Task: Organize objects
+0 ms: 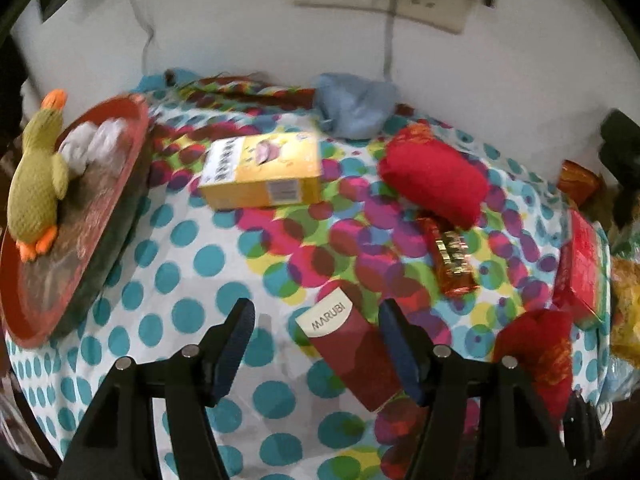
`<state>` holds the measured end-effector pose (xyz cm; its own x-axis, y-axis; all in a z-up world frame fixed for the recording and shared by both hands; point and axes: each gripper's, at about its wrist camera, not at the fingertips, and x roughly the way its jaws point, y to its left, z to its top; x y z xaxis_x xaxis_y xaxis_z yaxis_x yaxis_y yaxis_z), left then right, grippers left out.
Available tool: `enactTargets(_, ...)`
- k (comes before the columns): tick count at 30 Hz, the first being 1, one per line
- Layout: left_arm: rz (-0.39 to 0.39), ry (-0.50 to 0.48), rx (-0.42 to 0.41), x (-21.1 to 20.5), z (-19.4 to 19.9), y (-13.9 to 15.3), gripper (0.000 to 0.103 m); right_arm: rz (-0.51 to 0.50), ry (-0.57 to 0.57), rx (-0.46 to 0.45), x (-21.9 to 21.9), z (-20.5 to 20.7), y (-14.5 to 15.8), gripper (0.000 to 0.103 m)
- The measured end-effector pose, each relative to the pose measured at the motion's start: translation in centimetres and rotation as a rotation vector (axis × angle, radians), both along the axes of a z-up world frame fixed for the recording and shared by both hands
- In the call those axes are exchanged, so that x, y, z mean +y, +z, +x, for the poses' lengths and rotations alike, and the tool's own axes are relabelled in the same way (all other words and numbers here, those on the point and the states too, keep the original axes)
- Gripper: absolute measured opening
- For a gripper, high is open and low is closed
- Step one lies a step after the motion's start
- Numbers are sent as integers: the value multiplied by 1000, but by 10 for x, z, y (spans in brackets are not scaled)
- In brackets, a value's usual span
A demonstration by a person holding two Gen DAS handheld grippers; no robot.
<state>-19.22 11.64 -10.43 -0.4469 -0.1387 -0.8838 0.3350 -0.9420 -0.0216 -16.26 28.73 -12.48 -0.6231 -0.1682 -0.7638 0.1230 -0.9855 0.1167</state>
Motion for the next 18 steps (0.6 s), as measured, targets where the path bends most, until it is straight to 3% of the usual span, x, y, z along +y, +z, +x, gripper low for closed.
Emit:
enactTargets(3,62,6,4,-8,1,-4,66,-3,0,0,0,0,0,43)
enactTargets(6,119,-66,-39,-4,-3,-15,66,-3,1,0,0,-1,-1,44)
enactTargets(13,36,-186,19,12,4,-17,66,0,2,0,-1,-2,-2,44)
enactTargets(18,-4,-325,70,15,11,-19,62,6,2,-1,-1,-2,-3,44)
